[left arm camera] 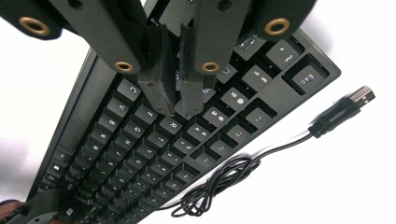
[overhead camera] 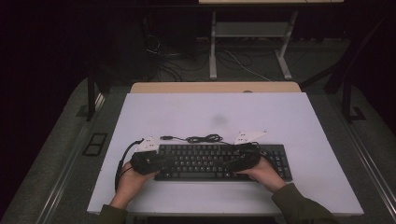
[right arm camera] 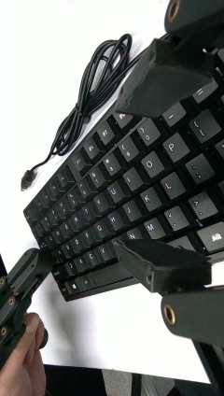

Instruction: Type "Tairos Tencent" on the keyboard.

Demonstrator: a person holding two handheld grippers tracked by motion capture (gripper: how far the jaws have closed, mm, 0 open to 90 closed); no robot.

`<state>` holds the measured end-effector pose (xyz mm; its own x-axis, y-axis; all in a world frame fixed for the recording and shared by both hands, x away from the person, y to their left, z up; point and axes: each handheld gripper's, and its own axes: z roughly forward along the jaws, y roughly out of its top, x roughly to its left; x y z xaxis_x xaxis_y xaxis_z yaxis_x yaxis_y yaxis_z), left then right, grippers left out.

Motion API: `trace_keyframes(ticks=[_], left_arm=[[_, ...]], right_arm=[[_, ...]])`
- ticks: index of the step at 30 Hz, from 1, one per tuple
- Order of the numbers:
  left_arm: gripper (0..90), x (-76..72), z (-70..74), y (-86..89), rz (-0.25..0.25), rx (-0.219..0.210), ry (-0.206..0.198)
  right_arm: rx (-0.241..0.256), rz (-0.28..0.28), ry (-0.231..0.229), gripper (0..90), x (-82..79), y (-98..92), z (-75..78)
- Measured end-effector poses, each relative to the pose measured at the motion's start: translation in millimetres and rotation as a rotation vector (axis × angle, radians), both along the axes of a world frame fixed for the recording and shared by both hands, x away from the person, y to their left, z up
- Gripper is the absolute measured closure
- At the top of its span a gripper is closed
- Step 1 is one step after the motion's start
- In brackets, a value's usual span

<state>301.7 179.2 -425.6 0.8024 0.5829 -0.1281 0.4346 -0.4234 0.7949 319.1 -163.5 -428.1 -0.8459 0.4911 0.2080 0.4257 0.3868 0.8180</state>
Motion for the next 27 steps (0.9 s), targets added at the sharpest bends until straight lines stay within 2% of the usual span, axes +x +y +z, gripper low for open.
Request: trace_keyframes(ticks=[2, 3, 4, 6, 13, 17, 21, 27], left_arm=[[73.5, -0.7, 0.4, -1.3, 0.001, -0.009, 0.000], [73.5, -0.9, 0.6, -2.3, 0.002, -0.010, -0.002], [68.0, -1.2, 0.6, -3.4, 0.000, -0.011, -0.002], [64.7, -1.8, 0.8, -5.2, -0.003, -0.008, -0.007], [34.4, -2.2, -1.3, -12.1, 0.002, -0.018, -0.002], [22.8, -2.1, -2.4, -15.2, 0.013, -0.016, -0.001], [16.7, -1.8, -3.1, -17.1, 0.012, -0.016, 0.001], [15.2, -1.6, -4.5, -19.4, 0.014, -0.017, 0.005]], right_arm=[[0.001, -0.001, 0.002, 27.7, 0.1, -0.2, 0.3], [0.001, -0.001, 0.002, 27.7, 0.1, -0.2, 0.3], [0.001, 0.001, 0.002, 27.7, 0.2, -0.4, 0.4], [0.001, -0.001, 0.003, 27.7, 0.2, -0.5, 0.5], [0.009, -0.007, -0.004, 27.8, 1.0, -1.8, 1.5], [0.013, -0.015, 0.000, 28.0, 2.0, -3.1, 2.1], [0.021, -0.020, -0.004, 28.0, 3.9, -4.9, 4.7], [0.025, -0.017, -0.006, 28.2, 6.1, -3.9, 5.3]])
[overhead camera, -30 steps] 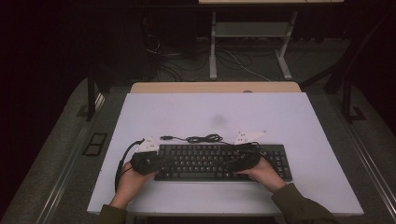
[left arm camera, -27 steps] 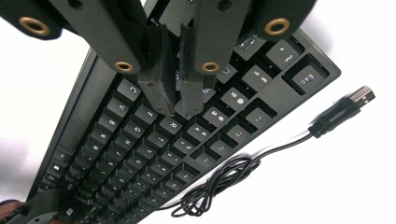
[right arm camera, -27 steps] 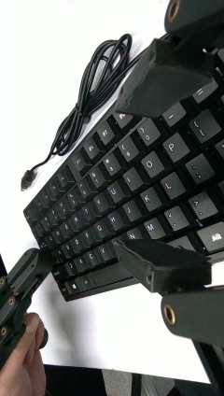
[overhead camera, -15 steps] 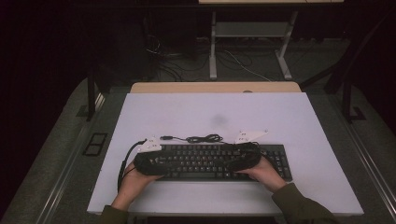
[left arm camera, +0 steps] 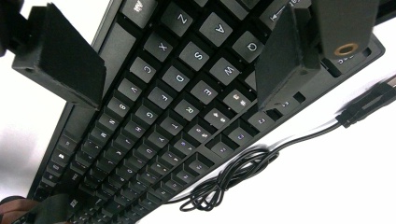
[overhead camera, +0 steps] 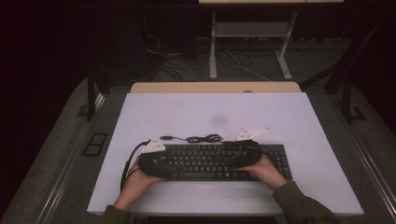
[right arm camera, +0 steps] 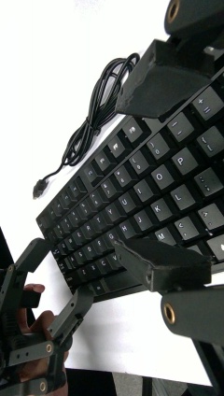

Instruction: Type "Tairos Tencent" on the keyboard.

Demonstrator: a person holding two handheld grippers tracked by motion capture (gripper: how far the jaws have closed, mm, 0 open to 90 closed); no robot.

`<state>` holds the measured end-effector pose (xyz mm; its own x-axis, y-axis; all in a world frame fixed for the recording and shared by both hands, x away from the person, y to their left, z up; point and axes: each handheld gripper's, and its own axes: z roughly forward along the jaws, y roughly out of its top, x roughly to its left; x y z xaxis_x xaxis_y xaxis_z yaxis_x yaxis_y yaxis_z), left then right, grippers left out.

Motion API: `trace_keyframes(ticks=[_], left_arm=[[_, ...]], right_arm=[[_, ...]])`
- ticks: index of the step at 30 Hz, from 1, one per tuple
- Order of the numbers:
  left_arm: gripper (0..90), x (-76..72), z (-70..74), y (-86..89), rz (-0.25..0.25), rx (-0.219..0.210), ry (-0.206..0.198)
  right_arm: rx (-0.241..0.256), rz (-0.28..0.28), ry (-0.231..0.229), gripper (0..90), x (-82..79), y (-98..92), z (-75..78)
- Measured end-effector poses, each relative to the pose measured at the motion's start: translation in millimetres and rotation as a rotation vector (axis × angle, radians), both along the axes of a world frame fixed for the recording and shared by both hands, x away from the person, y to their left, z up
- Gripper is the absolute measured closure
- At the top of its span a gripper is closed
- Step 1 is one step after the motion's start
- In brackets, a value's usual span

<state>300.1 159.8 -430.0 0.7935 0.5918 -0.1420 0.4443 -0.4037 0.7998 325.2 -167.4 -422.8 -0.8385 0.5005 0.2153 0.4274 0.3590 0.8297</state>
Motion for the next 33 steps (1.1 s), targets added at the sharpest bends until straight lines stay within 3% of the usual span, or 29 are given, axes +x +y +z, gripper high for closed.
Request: trace_keyframes(ticks=[10, 24, 33], left_arm=[[13.3, -0.4, -1.3, -3.3, -0.017, 0.002, -0.007], [2.1, -0.8, -0.5, -5.9, -0.013, 0.014, -0.034], [0.0, -1.1, -1.2, -9.9, -0.023, 0.032, -0.025]], right_arm=[[0.006, 0.015, 0.001, 34.6, 5.2, 6.7, 3.1], [0.010, 0.041, 0.005, 56.8, 13.2, 16.2, 7.6], [-0.002, 0.063, 0.010, 73.2, 18.2, 24.3, 7.3]])
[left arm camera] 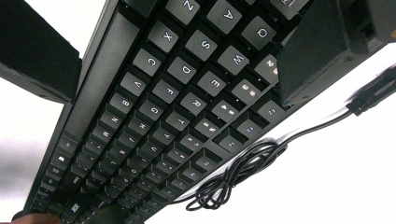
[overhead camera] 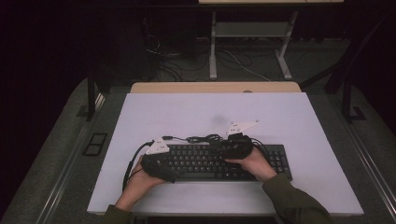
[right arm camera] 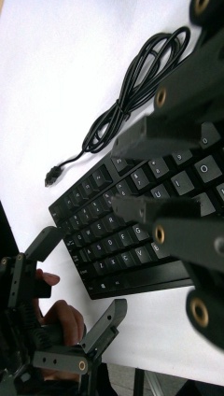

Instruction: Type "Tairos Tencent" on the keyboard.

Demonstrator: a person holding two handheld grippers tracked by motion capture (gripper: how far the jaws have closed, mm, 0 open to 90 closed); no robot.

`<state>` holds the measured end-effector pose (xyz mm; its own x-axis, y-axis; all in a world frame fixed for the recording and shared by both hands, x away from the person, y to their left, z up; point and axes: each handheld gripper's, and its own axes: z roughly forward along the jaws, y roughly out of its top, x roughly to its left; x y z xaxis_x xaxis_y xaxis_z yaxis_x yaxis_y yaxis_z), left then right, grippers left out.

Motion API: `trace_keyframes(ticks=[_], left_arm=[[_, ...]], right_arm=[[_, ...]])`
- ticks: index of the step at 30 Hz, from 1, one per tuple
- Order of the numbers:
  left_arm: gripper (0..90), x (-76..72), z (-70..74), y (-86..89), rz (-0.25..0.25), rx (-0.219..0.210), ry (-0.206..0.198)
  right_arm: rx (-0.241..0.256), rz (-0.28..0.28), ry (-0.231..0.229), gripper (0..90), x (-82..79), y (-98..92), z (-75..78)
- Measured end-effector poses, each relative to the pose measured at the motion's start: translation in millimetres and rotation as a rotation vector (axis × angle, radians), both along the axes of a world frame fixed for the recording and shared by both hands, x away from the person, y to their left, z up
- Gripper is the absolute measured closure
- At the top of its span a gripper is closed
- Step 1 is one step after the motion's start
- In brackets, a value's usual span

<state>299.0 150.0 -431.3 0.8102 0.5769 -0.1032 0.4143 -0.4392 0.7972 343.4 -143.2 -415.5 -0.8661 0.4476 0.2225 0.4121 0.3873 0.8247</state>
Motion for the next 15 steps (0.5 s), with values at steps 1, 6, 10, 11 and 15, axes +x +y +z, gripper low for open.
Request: trace_keyframes(ticks=[1, 6, 10, 11, 15], left_arm=[[0.0, 0.0, -0.1, -0.3, -0.001, 0.004, 0.000], [0.0, -0.2, -0.7, -0.5, -0.004, 0.002, 0.003], [0.0, 0.2, -1.3, -0.6, -0.005, 0.002, 0.008], [0.0, 0.3, -1.4, -0.5, -0.006, 0.003, 0.009], [0.0, 0.7, -2.2, -0.3, -0.008, -0.001, 0.012]], right_arm=[[-0.001, -0.001, 0.000, 75.6, 0.7, 0.6, -0.5], [-0.016, 0.007, 0.008, 89.1, 2.2, 2.7, -2.8], [-0.027, 0.019, 0.017, 89.3, 2.1, 3.4, -4.9], [-0.033, 0.022, 0.016, 89.3, 2.1, 4.0, -5.6], [-0.060, 0.030, 0.027, 89.3, 1.9, 6.4, -9.2]])
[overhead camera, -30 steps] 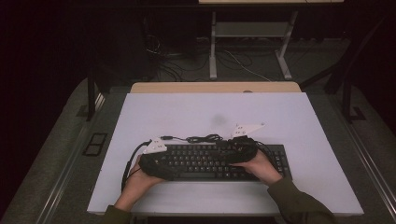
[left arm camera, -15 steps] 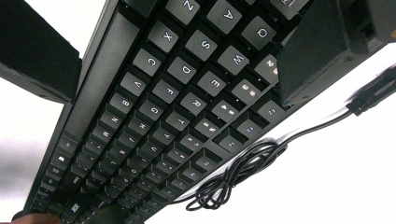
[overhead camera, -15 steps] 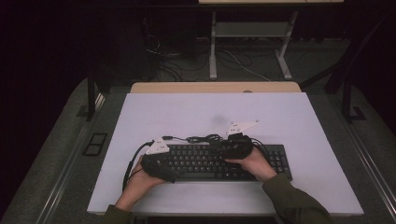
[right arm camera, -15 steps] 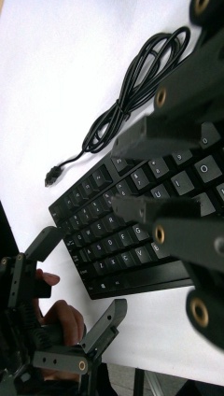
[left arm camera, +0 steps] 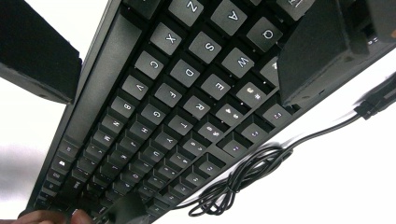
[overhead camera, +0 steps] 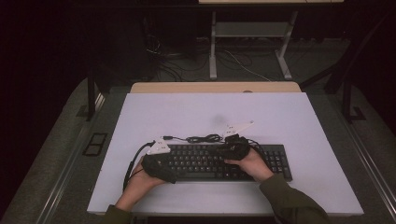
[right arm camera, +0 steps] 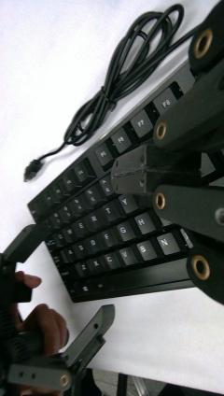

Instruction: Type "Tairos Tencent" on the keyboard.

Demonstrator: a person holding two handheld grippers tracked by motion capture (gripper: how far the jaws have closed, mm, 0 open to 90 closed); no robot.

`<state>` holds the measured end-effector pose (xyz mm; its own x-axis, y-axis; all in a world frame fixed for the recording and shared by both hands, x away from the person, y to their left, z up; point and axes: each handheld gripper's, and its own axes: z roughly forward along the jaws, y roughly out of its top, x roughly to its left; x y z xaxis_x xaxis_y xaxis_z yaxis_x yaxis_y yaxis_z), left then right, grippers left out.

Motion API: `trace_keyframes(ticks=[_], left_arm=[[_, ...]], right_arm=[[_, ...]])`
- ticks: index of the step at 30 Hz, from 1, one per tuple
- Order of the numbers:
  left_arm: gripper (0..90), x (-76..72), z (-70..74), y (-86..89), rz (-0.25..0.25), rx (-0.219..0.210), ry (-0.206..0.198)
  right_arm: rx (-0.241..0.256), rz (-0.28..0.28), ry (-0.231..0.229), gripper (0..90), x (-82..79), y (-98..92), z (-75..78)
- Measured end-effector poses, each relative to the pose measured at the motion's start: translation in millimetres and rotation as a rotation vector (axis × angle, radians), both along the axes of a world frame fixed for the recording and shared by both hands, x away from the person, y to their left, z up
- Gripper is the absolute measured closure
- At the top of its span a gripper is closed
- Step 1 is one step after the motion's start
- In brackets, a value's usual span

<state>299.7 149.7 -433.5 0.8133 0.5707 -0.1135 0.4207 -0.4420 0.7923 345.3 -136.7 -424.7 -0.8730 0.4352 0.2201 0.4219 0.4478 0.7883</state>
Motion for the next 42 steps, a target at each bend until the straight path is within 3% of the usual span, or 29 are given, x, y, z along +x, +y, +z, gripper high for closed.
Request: trace_keyframes(ticks=[17, 42], left_arm=[[0.0, 0.0, -0.1, 0.5, 0.000, -0.005, -0.001], [0.0, 0.0, -0.6, 0.3, 0.002, -0.008, 0.002]], right_arm=[[-0.080, 0.005, 0.020, 89.2, -0.3, 6.7, -10.8], [-0.102, 0.009, 0.017, 89.3, -0.3, 8.2, -14.4]])
